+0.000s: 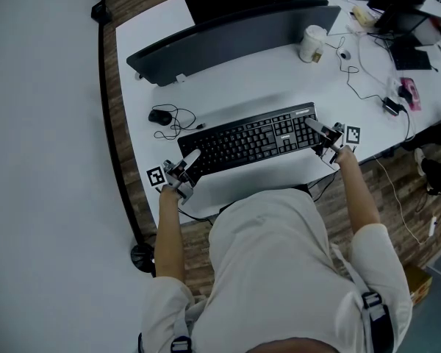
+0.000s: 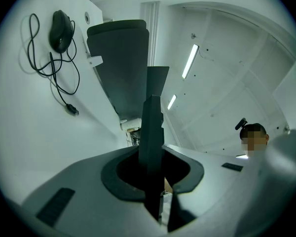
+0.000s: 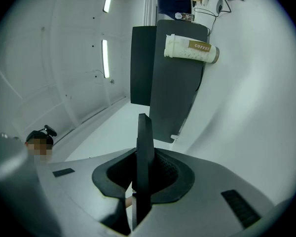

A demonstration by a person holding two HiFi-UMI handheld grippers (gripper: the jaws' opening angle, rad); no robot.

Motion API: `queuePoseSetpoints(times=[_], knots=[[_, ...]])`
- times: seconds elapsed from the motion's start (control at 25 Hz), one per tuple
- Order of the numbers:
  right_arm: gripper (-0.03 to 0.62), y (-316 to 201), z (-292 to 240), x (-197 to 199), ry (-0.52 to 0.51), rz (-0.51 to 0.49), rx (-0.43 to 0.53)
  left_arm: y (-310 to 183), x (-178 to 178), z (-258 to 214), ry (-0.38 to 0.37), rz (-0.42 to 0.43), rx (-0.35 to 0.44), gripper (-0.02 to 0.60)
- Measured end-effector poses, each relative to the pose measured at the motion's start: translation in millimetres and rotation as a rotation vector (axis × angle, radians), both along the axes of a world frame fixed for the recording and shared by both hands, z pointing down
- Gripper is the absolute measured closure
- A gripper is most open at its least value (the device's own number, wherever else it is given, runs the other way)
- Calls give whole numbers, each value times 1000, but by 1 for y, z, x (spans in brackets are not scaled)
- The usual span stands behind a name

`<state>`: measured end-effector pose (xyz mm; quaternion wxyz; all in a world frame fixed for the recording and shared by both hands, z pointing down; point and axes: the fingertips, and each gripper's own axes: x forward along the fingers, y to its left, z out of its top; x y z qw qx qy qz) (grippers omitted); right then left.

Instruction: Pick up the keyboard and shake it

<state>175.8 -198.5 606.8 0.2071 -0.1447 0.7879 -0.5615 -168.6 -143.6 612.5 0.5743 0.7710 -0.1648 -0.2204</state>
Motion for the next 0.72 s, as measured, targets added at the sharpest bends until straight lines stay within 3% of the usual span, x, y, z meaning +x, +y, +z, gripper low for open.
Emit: queuePoseSetpoints(times=[0.72], knots=[[494, -1, 6, 1, 25, 13, -11, -1, -1, 5, -21, -5, -14, 486]])
